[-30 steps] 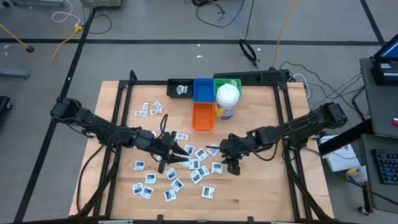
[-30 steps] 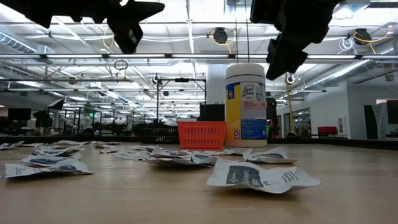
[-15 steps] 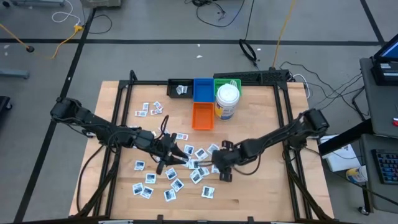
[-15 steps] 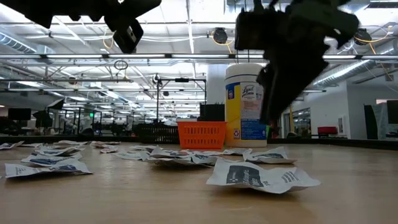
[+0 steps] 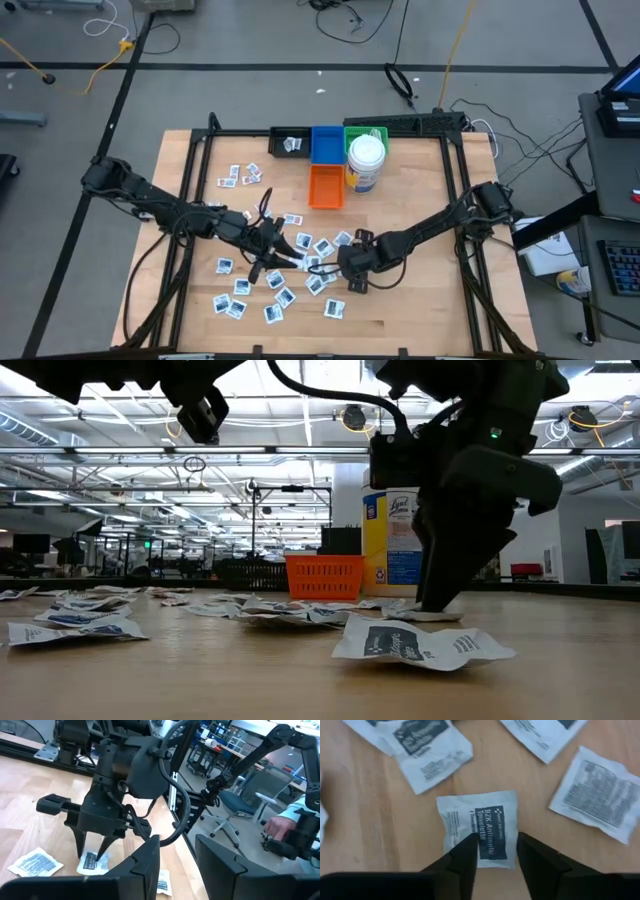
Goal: Pick & Place First Aid Supplies
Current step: Put the gray towelette pack into the black bin
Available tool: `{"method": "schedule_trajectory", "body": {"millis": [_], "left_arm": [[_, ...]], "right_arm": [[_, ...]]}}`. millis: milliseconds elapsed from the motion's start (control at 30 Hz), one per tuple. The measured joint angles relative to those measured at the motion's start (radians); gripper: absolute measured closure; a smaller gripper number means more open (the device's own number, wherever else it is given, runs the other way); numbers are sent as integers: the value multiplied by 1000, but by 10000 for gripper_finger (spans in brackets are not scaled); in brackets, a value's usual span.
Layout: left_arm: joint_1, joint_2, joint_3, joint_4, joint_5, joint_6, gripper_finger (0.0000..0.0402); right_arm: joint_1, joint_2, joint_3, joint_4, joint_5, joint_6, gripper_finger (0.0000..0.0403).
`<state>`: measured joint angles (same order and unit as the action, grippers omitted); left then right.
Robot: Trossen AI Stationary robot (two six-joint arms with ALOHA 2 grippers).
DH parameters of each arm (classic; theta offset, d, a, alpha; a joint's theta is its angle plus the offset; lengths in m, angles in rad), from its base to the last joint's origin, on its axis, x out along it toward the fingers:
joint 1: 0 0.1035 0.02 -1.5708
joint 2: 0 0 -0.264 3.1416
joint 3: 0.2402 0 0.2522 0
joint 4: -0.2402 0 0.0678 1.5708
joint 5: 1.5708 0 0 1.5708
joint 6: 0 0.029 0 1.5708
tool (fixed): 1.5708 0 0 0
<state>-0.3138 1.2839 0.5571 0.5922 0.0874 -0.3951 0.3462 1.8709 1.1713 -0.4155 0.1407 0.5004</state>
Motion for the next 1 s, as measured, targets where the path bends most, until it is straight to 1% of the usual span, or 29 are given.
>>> {"method": "schedule_trajectory", "body": {"millis": [67, 200, 233, 367, 567, 767, 933, 1000], "left_arm": [[-3, 0, 0, 0, 0, 0, 275], [-3, 0, 0, 0, 1, 1, 275], [-3, 0, 0, 0, 1, 1, 275], [-3, 0, 0, 0, 0, 4, 275], [-2, 0, 0, -1, -16, 35, 275], [-1, 0, 1, -7, -68, 40, 275], [-1, 0, 1, -7, -119, 51, 275], [-1, 0, 1, -7, -155, 18, 275]], "right_arm": [[0, 0, 0, 3, -12, -13, 308], [0, 0, 0, 2, -13, -12, 383], [0, 0, 0, 5, -14, -8, 392], [0, -7, -1, 37, -12, -10, 399], [-2, -79, -2, 156, -38, -144, 401], [-18, -146, -1, 299, -37, -258, 402], [-26, -149, 0, 343, -33, -335, 402], [-30, -149, 0, 344, 18, -351, 402]]}}
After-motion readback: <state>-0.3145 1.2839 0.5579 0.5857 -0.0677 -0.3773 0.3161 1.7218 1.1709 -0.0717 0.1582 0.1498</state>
